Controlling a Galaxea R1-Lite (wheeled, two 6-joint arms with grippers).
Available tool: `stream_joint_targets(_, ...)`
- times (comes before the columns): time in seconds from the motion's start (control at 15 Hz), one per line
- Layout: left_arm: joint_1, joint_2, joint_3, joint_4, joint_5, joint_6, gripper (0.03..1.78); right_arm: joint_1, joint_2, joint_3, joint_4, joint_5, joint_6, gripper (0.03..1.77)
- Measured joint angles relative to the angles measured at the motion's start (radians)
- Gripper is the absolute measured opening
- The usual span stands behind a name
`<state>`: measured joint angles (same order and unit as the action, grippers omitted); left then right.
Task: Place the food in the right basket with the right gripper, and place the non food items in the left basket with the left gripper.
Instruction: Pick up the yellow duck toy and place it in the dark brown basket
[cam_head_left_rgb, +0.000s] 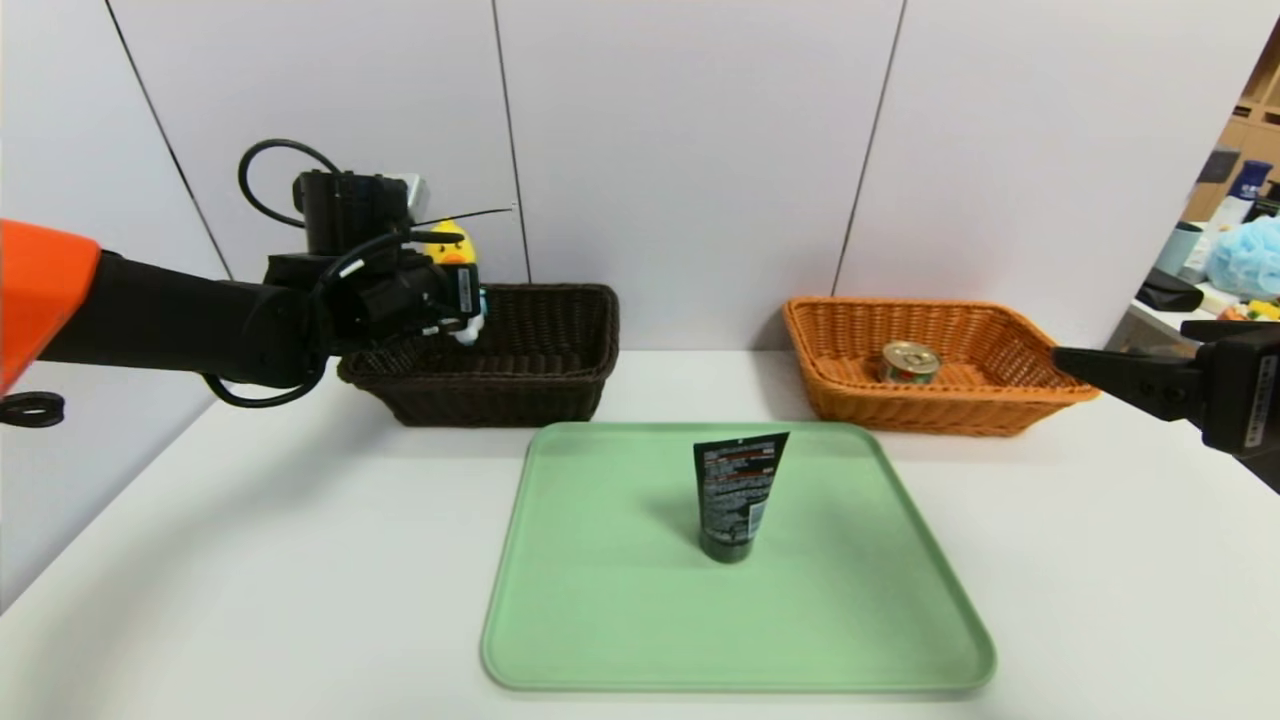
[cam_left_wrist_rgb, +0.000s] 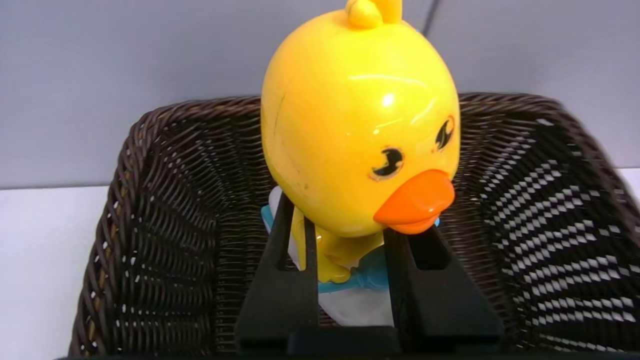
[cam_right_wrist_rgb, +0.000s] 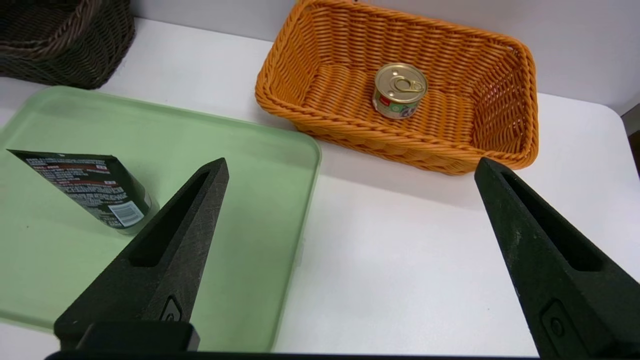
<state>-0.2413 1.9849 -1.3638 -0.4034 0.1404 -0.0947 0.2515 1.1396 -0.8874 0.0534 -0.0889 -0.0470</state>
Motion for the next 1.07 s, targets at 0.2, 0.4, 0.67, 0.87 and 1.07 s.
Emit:
stream_joint_targets(0.2, 0.039, 0.043, -0.007, 0.001, -0.017, -0.001, 0.40, 0.000, -0.005, 0.001, 0.000, 0.000, 0.000, 1.70)
stream_joint_targets(0.4, 0.066, 0.062, -0.001, 0.012, -0.020, -0.004, 0.40, 0.000, -0.006, 0.001, -0.001, 0.000, 0.000, 1.70)
stream_joint_targets(0.67, 0.078, 0.087, -0.002, 0.005, -0.019, -0.008, 0.40, 0.000, -0.005, 0.001, -0.001, 0.000, 0.000, 1.70)
stream_joint_targets(0.87, 0.076, 0.093, -0.009, 0.004, -0.021, -0.008, 0.40, 0.000, -0.004, 0.003, -0.001, 0.001, 0.000, 1.70)
stream_joint_targets(1.07, 0.077, 0.094, -0.011, 0.004, -0.021, -0.010, 0.40, 0.000, -0.002, 0.004, -0.001, 0.001, 0.000, 1.70)
